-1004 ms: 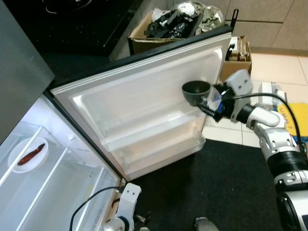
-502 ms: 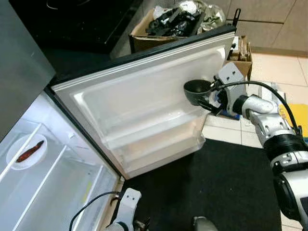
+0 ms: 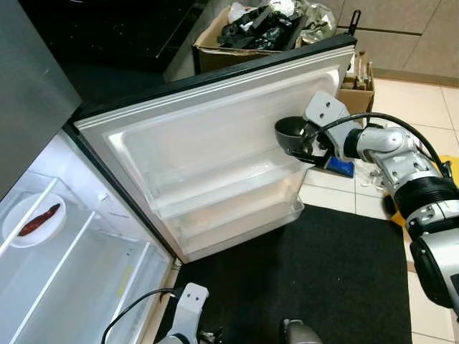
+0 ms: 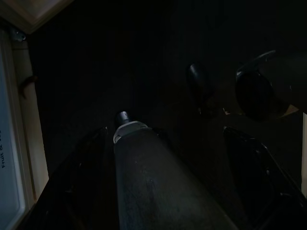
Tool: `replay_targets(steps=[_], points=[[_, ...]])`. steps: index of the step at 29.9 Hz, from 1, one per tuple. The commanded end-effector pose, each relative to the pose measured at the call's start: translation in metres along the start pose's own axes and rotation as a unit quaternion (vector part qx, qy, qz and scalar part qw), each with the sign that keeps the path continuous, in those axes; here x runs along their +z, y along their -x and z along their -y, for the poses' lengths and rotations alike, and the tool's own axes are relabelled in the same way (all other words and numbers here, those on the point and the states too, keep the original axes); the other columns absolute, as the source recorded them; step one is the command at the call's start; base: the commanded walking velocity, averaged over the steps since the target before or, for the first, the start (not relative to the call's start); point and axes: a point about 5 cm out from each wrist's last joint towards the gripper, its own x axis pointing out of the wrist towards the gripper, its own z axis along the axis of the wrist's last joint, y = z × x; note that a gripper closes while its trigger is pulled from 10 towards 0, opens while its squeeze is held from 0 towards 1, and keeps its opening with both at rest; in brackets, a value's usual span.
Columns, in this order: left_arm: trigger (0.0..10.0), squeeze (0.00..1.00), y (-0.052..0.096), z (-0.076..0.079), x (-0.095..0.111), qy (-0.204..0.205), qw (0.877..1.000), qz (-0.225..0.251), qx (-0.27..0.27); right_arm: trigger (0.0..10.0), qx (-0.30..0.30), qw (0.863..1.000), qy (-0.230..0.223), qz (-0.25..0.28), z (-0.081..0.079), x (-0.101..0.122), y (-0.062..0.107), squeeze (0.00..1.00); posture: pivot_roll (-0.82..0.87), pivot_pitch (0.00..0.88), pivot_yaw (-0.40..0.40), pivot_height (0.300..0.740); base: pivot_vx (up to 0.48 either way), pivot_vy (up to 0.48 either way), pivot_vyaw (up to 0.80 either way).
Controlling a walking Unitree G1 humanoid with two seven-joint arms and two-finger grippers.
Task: Restocking fridge
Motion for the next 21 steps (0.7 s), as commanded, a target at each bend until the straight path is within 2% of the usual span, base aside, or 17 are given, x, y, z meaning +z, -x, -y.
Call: replay_targets(steps=[1,6,8,21], points=[[10.0,0.00,0.002,0.004,-0.012,0.015,1.000,-0.012,0.002,10.0,0.019,0.999,0.023,-0.031,-0.001,-0.008,0.003,0.00,-0.12,0.230,-0.012,0.740,0.000,0.000,0.00],[10.0,0.00,0.002,0.004,-0.012,0.016,1.000,-0.012,0.002,10.0,0.038,0.996,0.054,-0.064,0.001,-0.014,0.008,0.00,-0.12,0.229,-0.012,0.740,0.000,0.000,0.00],[10.0,0.00,0.002,0.003,-0.010,0.015,1.000,-0.012,0.004,10.0,0.039,0.995,0.064,-0.071,0.008,-0.012,0.013,0.00,-0.12,0.222,-0.010,0.740,0.000,0.000,0.00],[10.0,0.00,0.001,0.002,-0.007,0.013,1.000,-0.010,0.005,10.0,0.016,0.995,0.069,-0.063,0.028,-0.004,0.026,0.00,-0.13,0.216,-0.004,0.740,0.000,0.000,0.00]])
